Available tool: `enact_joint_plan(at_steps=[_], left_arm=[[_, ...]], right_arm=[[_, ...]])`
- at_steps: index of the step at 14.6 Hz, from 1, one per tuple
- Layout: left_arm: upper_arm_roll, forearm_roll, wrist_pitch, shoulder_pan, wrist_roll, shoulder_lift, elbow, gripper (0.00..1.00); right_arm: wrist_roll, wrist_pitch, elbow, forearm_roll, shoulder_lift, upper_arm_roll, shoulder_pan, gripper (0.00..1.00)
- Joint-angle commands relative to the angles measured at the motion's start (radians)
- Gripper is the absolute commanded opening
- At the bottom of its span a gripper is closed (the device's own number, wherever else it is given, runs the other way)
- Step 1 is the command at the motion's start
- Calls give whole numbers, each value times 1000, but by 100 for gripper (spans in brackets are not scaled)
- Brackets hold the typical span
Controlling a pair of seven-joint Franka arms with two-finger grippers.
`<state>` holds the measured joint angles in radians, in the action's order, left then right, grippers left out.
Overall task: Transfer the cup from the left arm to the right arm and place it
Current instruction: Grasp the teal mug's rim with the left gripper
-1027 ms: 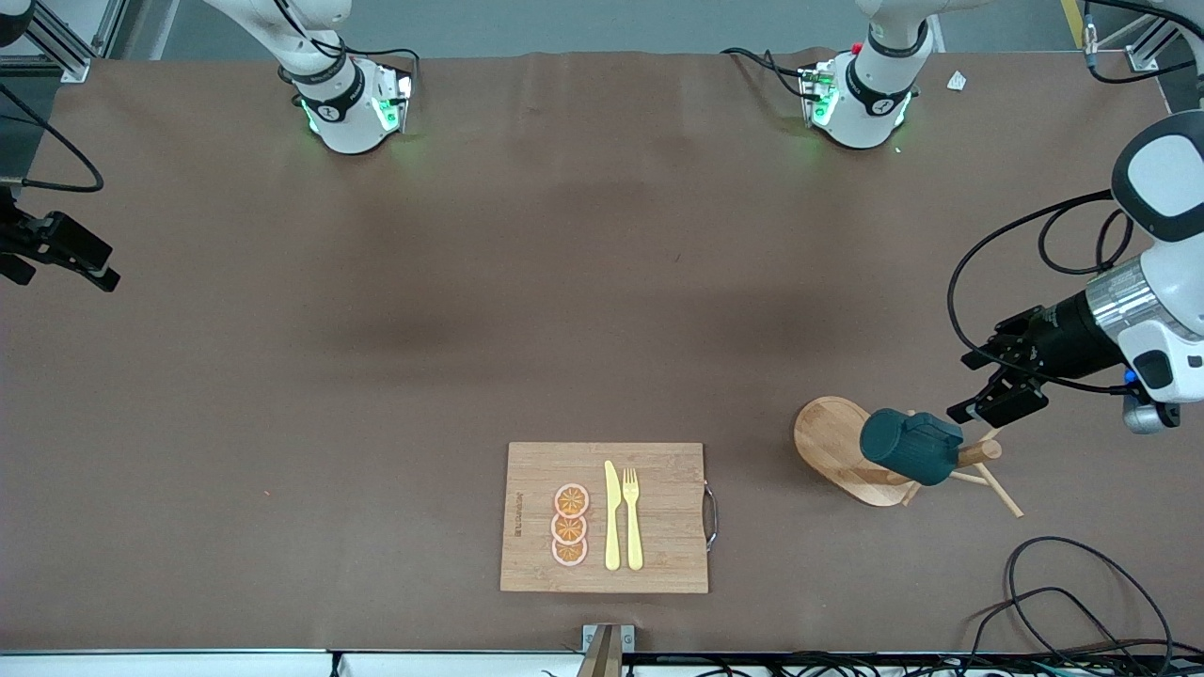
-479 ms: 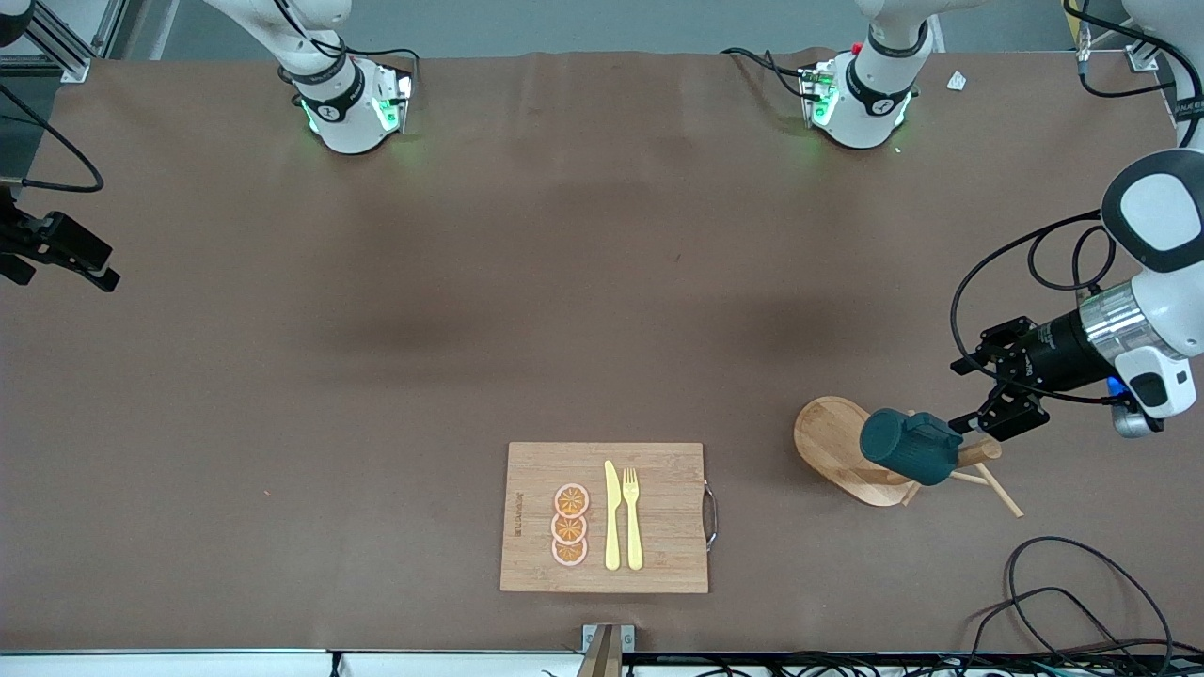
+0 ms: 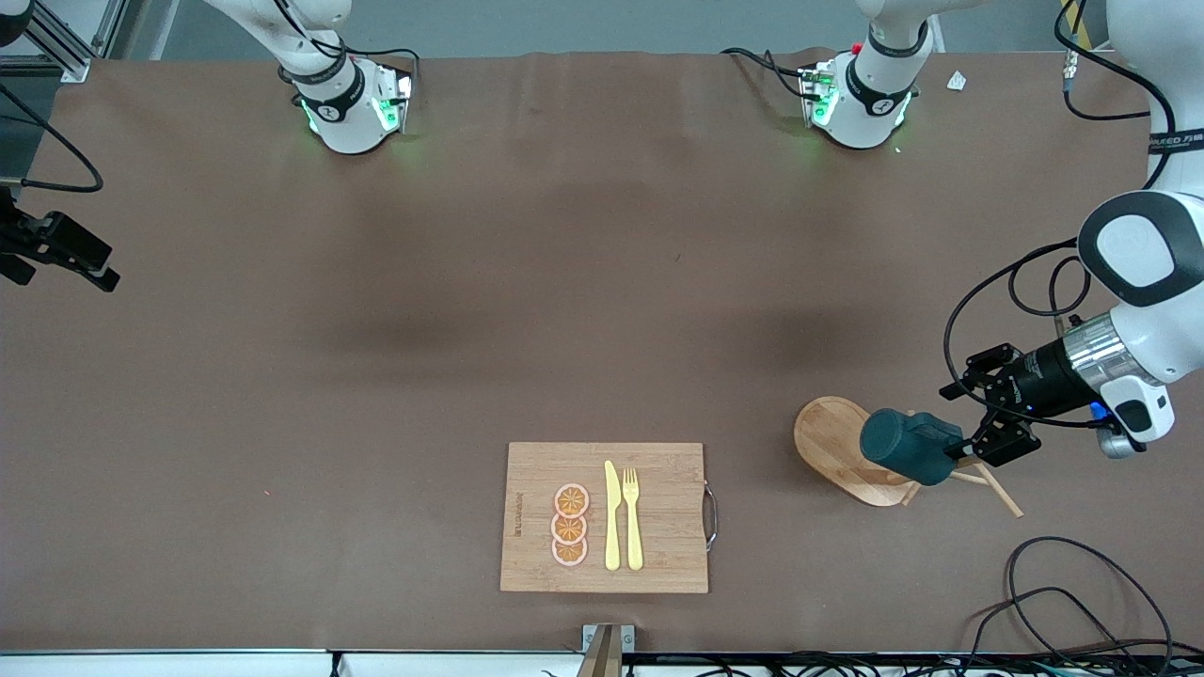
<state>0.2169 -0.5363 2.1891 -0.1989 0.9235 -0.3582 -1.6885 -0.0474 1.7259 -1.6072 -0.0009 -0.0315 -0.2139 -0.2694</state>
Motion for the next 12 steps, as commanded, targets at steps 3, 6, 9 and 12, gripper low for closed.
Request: enact_joint_plan(at_steps=[3, 6, 9, 12], left_arm=[[4, -76, 31, 12, 11, -18, 10, 100], [7, -83, 44, 15, 8, -31, 10, 100], [7, -83, 52, 15, 5, -50, 12, 100], [10, -83, 80, 22, 5, -67, 13, 100]], right_arm=[[12, 8, -23, 21, -22, -5, -16, 100], [12, 9, -23, 21, -22, -5, -16, 100], [14, 8, -23, 21, -22, -5, -16, 100], [12, 8, -23, 21, -22, -5, -16, 100]])
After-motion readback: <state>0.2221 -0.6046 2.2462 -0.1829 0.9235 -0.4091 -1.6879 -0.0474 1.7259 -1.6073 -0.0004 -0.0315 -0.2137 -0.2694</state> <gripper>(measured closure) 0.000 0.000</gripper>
